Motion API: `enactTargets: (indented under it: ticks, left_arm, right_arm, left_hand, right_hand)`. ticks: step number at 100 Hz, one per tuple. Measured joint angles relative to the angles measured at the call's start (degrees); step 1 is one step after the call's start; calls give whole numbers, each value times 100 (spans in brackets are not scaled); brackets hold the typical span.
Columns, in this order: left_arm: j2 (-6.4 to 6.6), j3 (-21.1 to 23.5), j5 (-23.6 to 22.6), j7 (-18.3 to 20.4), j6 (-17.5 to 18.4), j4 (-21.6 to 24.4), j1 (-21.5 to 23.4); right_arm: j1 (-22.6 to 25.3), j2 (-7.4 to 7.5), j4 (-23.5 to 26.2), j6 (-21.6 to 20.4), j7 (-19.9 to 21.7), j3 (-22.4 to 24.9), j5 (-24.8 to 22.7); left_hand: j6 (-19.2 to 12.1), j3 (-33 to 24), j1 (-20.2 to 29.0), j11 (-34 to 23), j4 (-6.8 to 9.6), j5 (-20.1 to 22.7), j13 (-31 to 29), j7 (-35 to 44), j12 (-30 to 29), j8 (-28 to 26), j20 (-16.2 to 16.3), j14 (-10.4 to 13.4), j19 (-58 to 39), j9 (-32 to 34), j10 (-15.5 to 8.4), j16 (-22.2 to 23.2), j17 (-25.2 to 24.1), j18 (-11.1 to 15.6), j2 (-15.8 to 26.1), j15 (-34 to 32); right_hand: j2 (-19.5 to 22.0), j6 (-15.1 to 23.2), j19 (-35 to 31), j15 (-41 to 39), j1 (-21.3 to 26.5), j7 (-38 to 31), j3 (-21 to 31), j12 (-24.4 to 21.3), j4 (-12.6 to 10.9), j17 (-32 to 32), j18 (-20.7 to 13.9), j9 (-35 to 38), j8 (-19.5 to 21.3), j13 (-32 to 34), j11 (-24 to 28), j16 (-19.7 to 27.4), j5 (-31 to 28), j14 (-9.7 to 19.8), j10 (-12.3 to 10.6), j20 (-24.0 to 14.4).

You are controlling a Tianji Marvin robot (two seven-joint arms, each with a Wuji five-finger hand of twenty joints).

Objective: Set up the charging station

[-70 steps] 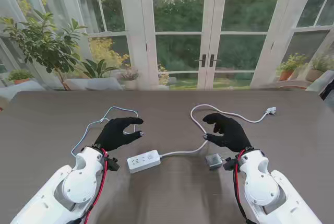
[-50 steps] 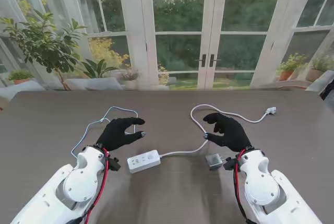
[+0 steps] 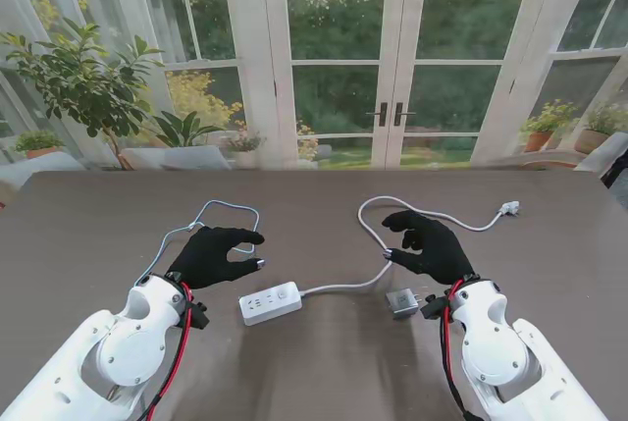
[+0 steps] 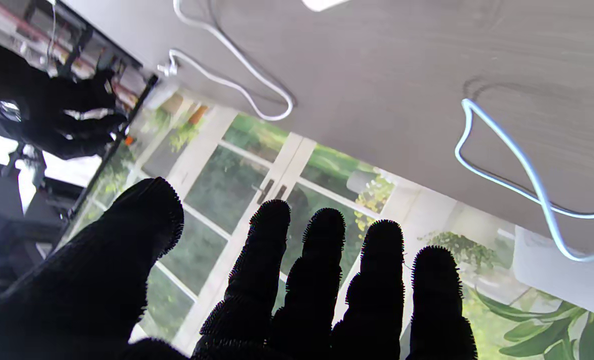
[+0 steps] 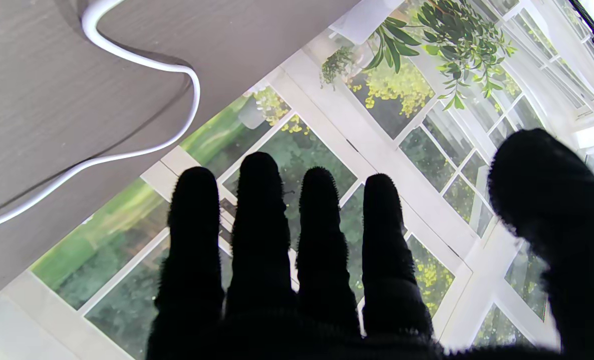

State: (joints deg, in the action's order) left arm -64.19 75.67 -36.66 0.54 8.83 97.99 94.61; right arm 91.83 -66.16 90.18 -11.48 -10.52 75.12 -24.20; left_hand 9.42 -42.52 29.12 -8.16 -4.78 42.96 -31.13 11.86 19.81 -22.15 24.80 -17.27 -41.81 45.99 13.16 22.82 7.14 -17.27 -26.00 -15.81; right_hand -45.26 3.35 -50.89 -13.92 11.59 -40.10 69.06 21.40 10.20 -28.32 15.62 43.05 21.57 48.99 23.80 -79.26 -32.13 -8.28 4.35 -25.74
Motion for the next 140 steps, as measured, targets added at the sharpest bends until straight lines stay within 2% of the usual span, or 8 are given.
enactTargets:
  ticks: [31, 44, 53, 75, 103, 119, 121, 140]
  left_arm:
    - [308, 956, -922, 904, 236, 874, 967]
    - [368, 1231, -1564, 953, 623, 930, 1168]
    - [410, 1331, -1631, 985, 741, 922, 1214]
    - [492, 1413, -2184, 1153, 1124, 748, 1110]
    - [579, 1415, -2331, 1275, 1532, 236, 742]
    - [643, 1387, -2325, 1636, 1802, 5, 489]
    - [655, 1371, -2314, 1671, 1818, -33, 451]
    - [730, 1195, -2298, 1747, 1963, -403, 152]
  right_arm:
    - [53, 9, 30, -62, 23, 1, 108]
    - [61, 13, 30, -92, 80, -11, 167]
    - [63, 16, 30, -101, 85, -32, 183]
    - [65, 16, 29, -141, 111, -72, 251]
    - [68, 13, 29, -155, 119, -91, 336]
    - [68, 11, 26, -162, 126, -103, 397]
    - [68, 11, 24, -163, 126, -104, 399]
    - [64, 4, 16, -165, 126, -118, 466]
  left_hand:
    - [-54, -80, -3, -9, 0, -72, -2, -75, 0, 64, 0, 91, -63, 0, -69, 0, 43, 3, 0, 0]
    - [25, -250, -71, 25, -3, -293, 66, -246, -2, 237, -10, 244, -133, -104, -141, 0, 43, 158, -16, 0]
    - [43, -404, -129, 30, -17, -353, 167, -266, -65, 316, -20, 341, -135, -217, -192, -10, -12, 281, -308, -20]
    - [65, -540, -139, 30, -17, -354, 177, -268, -115, 367, -61, 384, -272, -234, -252, -13, -14, 418, -403, -36]
    - [184, -779, -228, 26, -14, -361, 163, -307, -119, 480, -61, 479, -360, -235, -257, -69, -8, 527, -550, -118]
    - [184, -820, -231, 12, -14, -361, 138, -310, -121, 513, -61, 497, -434, -235, -265, -70, 78, 608, -618, -178]
    - [184, -822, -231, 6, -121, -361, 130, -310, -121, 514, -61, 497, -435, -235, -266, -70, 104, 619, -618, -185]
    - [166, -959, -231, -136, -122, -339, -80, -255, -70, 514, -7, 549, -700, -66, -336, -71, 279, 631, -617, -331]
  right_hand:
    - [62, -3, 0, -15, 0, 0, -7, 0, 0, -29, 0, 2, 0, 4, 0, 0, 0, 0, 0, 0]
    - [62, -46, 0, -72, 0, 0, -9, 0, 0, -30, 0, 3, -1, 5, 0, 0, 0, -8, 0, 0]
    - [62, -58, 0, -73, 0, 0, -10, 0, 0, -30, 0, 3, -1, 5, 0, 0, -5, -9, 0, 0]
    - [62, -62, 0, -77, 0, 0, -10, 0, 0, -31, 0, 6, -1, 6, 0, 0, -6, -10, 0, 0]
    - [64, -65, 0, -140, 0, 0, -10, 0, 0, -51, 0, 13, -1, 141, 0, 0, -54, -18, 0, 0]
    - [127, -68, 0, -143, 0, -3, -16, 0, 1, -52, 0, 15, -1, 141, 0, 0, -60, -20, 0, 0]
    - [127, -69, 0, -145, 0, -3, -16, 0, 1, -52, 0, 15, -1, 141, 0, 0, -60, -20, 0, 0]
    - [127, -69, 0, -147, 0, -3, -16, 0, 1, -52, 0, 17, -1, 141, 0, 0, -60, -20, 6, 0]
